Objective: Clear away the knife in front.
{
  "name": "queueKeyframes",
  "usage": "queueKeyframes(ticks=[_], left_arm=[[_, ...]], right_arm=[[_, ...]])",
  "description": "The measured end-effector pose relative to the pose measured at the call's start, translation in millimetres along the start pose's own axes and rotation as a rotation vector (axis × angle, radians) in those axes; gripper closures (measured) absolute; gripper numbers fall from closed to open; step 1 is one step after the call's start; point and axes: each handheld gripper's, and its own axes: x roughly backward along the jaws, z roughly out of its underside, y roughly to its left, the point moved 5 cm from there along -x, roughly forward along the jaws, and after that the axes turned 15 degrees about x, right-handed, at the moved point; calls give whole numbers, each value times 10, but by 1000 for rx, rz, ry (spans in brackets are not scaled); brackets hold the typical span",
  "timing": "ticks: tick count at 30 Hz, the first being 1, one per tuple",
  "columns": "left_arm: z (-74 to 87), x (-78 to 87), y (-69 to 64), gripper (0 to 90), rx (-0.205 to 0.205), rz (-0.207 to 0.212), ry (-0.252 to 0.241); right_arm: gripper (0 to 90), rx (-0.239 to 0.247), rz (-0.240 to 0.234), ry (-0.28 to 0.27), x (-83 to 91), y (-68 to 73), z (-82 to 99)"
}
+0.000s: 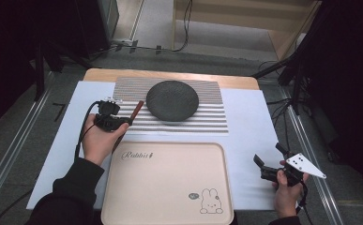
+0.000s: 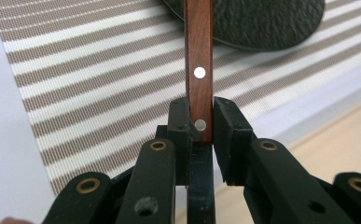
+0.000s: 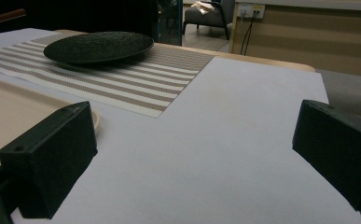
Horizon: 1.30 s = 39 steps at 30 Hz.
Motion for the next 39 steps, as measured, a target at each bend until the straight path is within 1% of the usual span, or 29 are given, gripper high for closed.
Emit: queueKeyframes(ticks=[2,3,4,5,6,7,8,9,11,13,14,18,19,22,23,24,25,27,28,29,30,33,34,35,39], left_arm=[[31,18,-7,765,-5,-3,1],[89,51,-26,765,-6,4,-2],[89,51,-26,765,-6,4,-2],[148,82,-43,764,-16,0,-4],[148,82,-43,765,-16,0,-4],[185,102,-52,765,-22,-1,-6],[236,128,-64,765,-20,6,-8],[236,128,-64,765,-20,6,-8],[302,163,-82,765,-28,-6,-12],[376,208,-99,765,-27,-4,-15],[376,208,-99,765,-27,-4,-15],[522,276,-108,764,-12,10,-17],[522,276,-108,765,-12,10,-17],[609,301,-110,765,-1,20,-16],[674,309,-122,765,7,30,-14],[674,309,-122,765,7,30,-14],[743,313,-136,765,10,37,-9],[810,316,-149,765,17,44,-7],[810,316,-149,765,17,44,-7],[870,314,-157,765,19,47,-4],[870,314,-157,764,19,47,-4],[982,314,-149,765,40,60,-4],[982,314,-149,764,40,60,-4],[1036,311,-144,765,49,64,-3],[1143,293,-118,764,70,69,-4]], right_arm=[[0,0,0,1,-1,1,0],[0,0,1,2,-1,1,1],[0,0,1,2,-2,0,1],[0,-1,1,2,-2,0,1],[0,-1,1,2,-2,0,1],[0,0,0,2,-2,0,1],[0,0,1,2,-2,0,1],[0,0,1,2,-2,0,1],[0,0,1,3,-2,1,1],[0,-3,0,4,0,3,2],[0,0,0,3,-1,1,2],[0,-2,0,5,-1,3,3],[0,-2,0,5,-1,3,3],[0,-1,0,5,-2,2,3],[0,1,1,7,-2,3,4],[0,1,1,7,-2,3,4],[0,1,1,8,-2,3,5],[0,0,1,7,-2,2,5],[0,-1,1,8,-1,2,5],[0,-1,1,8,-1,2,5],[0,-1,1,8,-1,2,5],[0,1,1,8,-1,3,5],[0,-1,0,8,0,3,6],[0,-4,1,8,0,4,5],[0,2,1,8,-1,3,6]])
